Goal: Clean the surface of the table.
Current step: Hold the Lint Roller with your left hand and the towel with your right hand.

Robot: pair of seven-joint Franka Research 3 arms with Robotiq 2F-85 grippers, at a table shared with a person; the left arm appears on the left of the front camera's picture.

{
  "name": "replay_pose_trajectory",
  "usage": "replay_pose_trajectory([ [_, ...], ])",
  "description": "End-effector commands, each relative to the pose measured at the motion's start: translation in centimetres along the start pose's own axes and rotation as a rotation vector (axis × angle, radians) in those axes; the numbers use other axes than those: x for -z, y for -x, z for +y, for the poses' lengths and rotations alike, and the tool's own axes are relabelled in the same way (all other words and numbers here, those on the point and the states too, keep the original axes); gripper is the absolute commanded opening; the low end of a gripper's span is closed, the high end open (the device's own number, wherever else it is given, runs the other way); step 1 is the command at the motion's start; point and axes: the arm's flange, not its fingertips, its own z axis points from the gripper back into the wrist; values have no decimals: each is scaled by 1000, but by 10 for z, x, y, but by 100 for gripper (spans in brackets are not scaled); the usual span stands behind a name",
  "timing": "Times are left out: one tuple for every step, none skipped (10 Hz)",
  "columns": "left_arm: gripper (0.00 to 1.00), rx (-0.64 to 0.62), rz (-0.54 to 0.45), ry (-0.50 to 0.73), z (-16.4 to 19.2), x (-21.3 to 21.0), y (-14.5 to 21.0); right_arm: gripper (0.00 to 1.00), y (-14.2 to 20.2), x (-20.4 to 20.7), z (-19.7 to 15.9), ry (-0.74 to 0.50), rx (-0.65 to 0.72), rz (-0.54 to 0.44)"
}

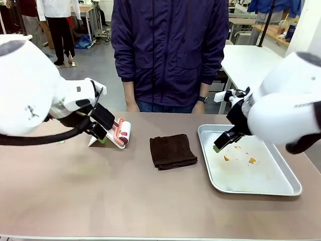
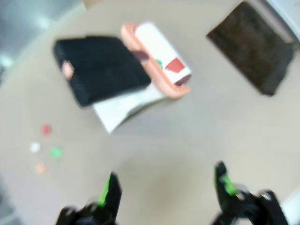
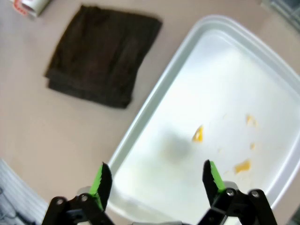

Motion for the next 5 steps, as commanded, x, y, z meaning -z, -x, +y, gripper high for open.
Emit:
replay_pose_trajectory([
  [100,-166,104,-8,-3,-50,0,100,12,-51,-2,-116,142,29],
  [100,-200,99,55,-3,-71,3,100,28,-66,-7,-210,176,21],
  [100,-198,47,186,13,-98,17,100,49,-82,-17,-315,259,-2],
  [100,-229,-10,299,33,-120,32,100,73,-97,-30,-409,337,-61],
  [100,-319,-66,340,57,-136,52,100,99,-110,-42,-487,402,-129],
])
